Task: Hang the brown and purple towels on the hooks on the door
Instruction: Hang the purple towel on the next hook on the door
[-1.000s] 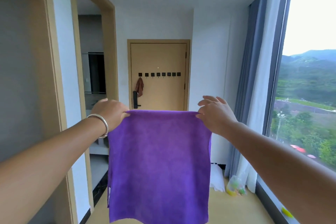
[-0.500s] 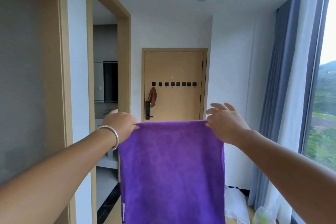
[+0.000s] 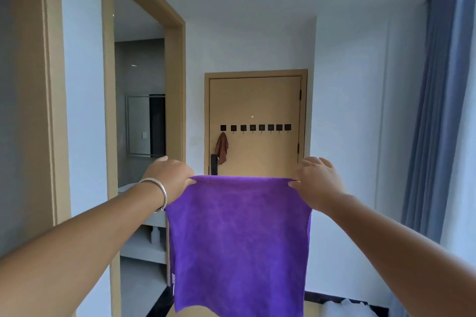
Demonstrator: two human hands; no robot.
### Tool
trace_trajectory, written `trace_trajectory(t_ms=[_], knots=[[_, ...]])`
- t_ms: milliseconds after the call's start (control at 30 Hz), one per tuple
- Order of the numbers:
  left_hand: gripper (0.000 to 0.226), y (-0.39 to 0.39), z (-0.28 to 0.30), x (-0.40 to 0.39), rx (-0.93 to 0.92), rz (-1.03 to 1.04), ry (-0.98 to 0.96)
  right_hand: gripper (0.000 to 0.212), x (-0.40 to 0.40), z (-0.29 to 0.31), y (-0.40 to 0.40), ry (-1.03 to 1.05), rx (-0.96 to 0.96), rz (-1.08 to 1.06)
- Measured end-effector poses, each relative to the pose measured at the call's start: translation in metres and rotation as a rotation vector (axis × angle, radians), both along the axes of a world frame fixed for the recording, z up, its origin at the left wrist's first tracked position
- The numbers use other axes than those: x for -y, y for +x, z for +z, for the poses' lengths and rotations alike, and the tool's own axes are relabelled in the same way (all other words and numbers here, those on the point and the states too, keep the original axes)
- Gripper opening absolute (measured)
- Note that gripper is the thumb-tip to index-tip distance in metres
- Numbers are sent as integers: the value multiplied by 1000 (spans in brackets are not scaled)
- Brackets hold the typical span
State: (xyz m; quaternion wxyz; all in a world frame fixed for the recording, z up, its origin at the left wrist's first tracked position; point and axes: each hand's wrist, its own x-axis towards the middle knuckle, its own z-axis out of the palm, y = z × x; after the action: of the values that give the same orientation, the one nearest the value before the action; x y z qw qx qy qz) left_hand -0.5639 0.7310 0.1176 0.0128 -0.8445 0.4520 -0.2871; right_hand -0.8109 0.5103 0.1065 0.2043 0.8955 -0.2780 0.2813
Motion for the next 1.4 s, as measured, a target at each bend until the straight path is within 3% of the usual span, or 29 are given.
trace_trajectory(t_ms=[267,733,1100,1400], knots=[[40,105,-6,84,15,-7,1,33,81,-14,106,-8,-13,-24],[45,355,-3,235,-3,-89,-83,30,228,-2,354,4,53,-82],[40,485,-19,321,-27,-104,-39,31,322,-11,483,-16,-4,-82],[41,600,-17,429,18,-67,-4,30,444,-14,608,18,25,-35]])
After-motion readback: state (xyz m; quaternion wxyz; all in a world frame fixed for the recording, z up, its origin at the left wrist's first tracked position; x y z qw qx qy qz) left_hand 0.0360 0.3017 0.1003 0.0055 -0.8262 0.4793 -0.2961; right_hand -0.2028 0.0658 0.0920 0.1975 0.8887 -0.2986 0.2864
